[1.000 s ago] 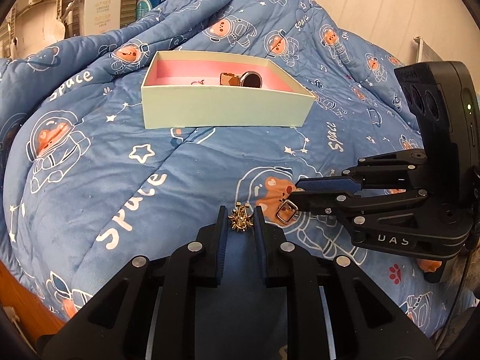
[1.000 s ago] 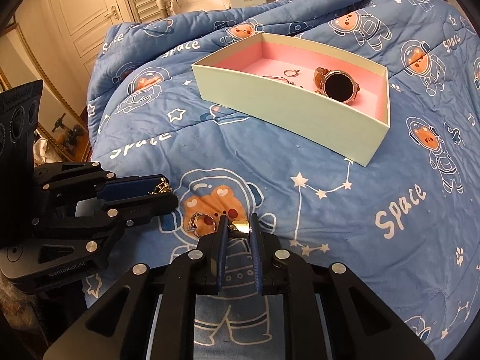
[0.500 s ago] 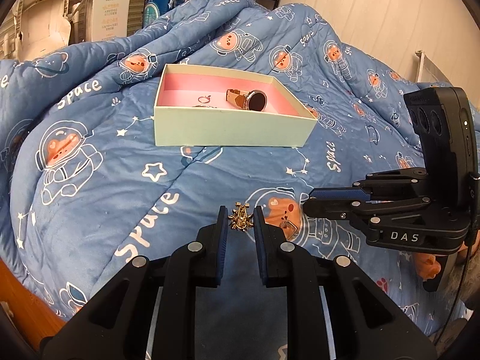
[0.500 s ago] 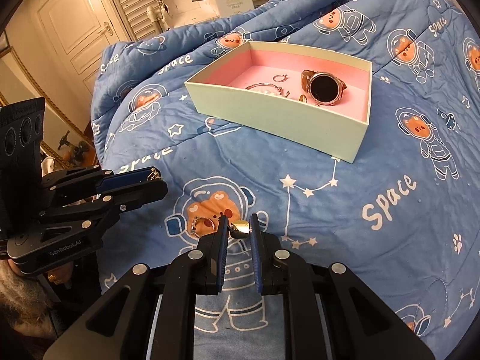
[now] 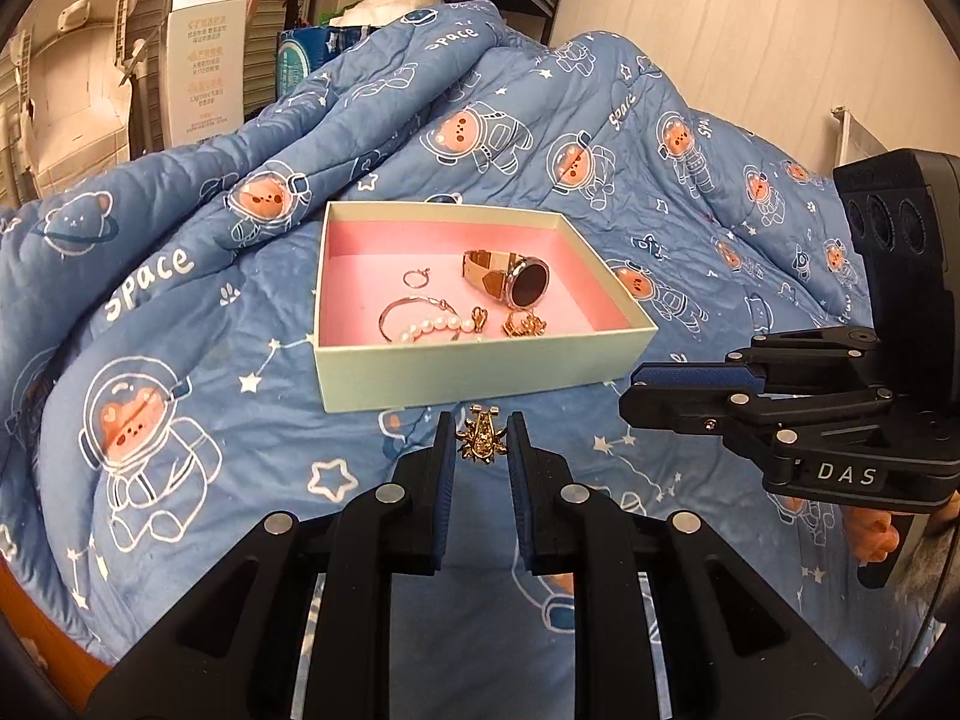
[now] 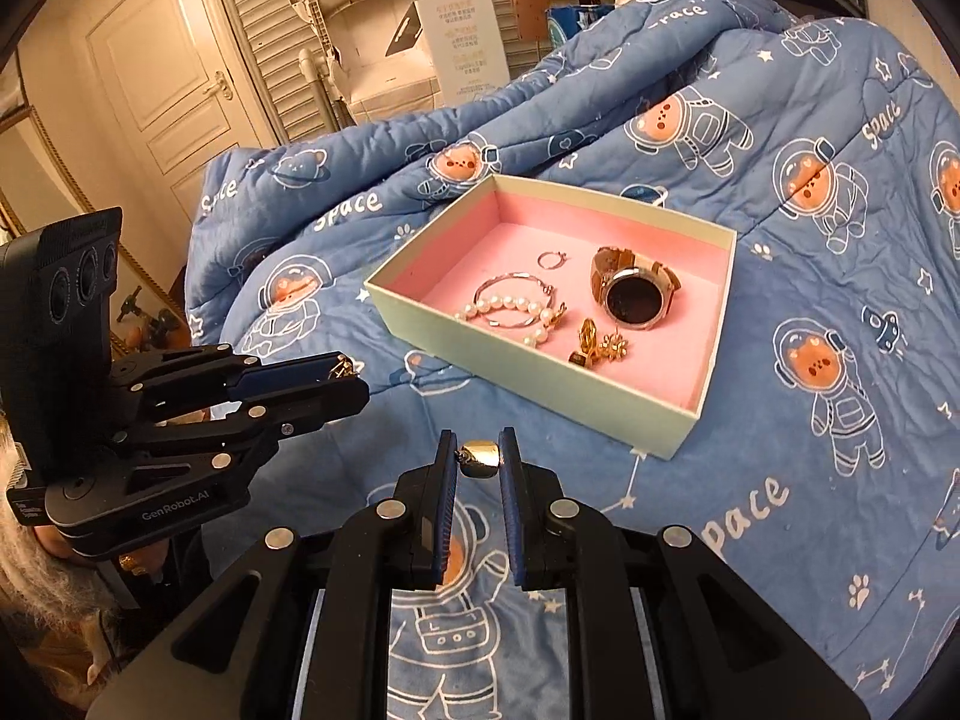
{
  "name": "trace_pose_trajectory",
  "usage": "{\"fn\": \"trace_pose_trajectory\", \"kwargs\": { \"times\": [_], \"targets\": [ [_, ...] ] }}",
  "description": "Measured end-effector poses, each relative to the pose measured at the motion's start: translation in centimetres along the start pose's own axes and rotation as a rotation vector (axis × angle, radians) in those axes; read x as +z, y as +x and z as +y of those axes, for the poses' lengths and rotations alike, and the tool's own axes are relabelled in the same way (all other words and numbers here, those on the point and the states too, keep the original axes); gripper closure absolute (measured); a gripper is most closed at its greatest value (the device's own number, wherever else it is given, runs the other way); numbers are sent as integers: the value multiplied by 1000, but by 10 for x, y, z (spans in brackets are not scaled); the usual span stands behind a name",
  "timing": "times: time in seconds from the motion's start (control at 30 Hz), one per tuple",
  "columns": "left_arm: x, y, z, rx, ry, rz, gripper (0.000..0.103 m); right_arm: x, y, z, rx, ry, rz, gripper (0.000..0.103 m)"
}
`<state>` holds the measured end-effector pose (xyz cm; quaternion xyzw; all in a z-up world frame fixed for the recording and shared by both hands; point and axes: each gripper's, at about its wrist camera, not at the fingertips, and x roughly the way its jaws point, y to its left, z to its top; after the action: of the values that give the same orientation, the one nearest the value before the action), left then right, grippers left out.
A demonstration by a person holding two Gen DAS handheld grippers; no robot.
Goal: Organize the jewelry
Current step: 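Carry star charm and hoop earring into the box and open both grippers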
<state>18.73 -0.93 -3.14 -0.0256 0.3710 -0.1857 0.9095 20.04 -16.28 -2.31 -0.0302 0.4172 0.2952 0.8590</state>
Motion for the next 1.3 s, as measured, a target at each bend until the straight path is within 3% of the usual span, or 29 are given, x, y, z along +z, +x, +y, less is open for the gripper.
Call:
{"fn": "trace_pose_trajectory", "kwargs": {
  "times": [0.4,0.6,1.03,1.3],
  "targets": [
    [49,27,21,17,-1,12,85,38,19,-11,-23,-4,6,89],
    [72,52,31,-6,-20,65,85,53,36,-20,-26,-2,40,89],
    [105,111,31,63,83,196,85,72,78,-24,-12,-33,108,89],
    [108,134,34,90,96,252,85,76,98,-35,-52,-8,146,89]
  ]
}}
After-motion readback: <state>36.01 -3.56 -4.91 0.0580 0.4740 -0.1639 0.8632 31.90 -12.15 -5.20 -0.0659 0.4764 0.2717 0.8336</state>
